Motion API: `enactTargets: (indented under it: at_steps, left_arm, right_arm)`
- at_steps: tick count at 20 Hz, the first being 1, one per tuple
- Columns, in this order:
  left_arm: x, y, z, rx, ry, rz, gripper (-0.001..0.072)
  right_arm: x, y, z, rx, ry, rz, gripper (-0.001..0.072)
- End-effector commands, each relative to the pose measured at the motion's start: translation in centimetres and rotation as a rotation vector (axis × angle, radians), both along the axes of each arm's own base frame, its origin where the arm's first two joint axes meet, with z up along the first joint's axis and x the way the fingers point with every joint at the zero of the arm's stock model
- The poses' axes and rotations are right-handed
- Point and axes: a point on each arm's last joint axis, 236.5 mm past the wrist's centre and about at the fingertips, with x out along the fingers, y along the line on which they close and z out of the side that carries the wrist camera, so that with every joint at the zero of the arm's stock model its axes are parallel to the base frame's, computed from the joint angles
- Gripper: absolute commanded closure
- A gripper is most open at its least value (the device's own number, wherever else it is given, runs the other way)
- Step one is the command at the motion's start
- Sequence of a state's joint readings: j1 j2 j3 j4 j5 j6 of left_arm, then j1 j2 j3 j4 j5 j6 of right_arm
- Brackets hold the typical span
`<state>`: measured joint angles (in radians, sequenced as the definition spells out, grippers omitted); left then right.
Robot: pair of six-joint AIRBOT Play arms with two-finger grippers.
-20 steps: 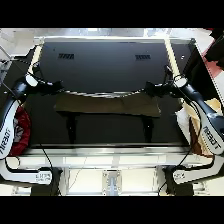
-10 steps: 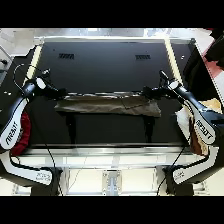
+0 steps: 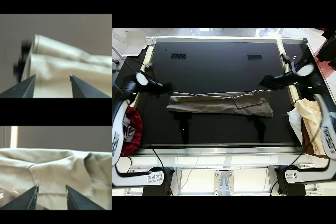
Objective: Fold the shirts.
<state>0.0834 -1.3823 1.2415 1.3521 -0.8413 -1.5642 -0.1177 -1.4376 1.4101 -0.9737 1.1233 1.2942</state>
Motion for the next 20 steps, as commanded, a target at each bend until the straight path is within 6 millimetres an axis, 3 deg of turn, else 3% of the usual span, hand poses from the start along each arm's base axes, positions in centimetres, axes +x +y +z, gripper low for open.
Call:
enactTargets:
  at_steps: [1,2,4,6,8,10,12,15,20]
  left_arm:
    - [2.9,-0.1,12.7,-0.021,-0.43,0.054,0.0197]
    - [3.0,-1.0,15.4,0.02,-0.505,0.004,0.0199]
    - [2.9,-4.2,17.0,0.103,-0.52,-0.152,0.0202]
    - [3.0,-7.5,16.8,0.123,-0.49,-0.258,0.0203]
    - [3.4,-10.6,16.5,0.119,-0.47,-0.336,0.0202]
    - [4.2,-13.2,16.0,0.115,-0.466,-0.39,0.0203]
    - [4.9,-15.2,14.5,0.106,-0.444,-0.425,0.0203]
    - [4.9,-17.3,10.7,0.097,-0.362,-0.473,0.0203]
    - [4.7,-19.5,6.4,0.091,-0.273,-0.522,0.0203]
  right_arm:
    - [-2.6,-6.3,7.0,-0.152,-0.124,-0.082,0.0271]
    - [-2.7,-8.1,7.9,-0.136,-0.136,-0.157,0.025]
    - [-2.7,-11.1,6.7,-0.086,-0.077,-0.297,0.025]
    - [-2.8,-13.9,2.5,-0.018,0.058,-0.441,0.0252]
    - [-3.6,-14.9,-2.4,0.078,0.245,-0.514,0.0252]
    - [-4.8,-13.0,-6.7,0.198,0.42,-0.424,0.0247]
    - [-5.5,-10.6,-10.1,0.297,0.532,-0.311,0.0005]
    - [-4.8,-8.2,-14.2,0.359,0.59,-0.242,0.0003]
    - [-2.0,-5.4,-18.5,0.331,0.556,-0.222,0.0004]
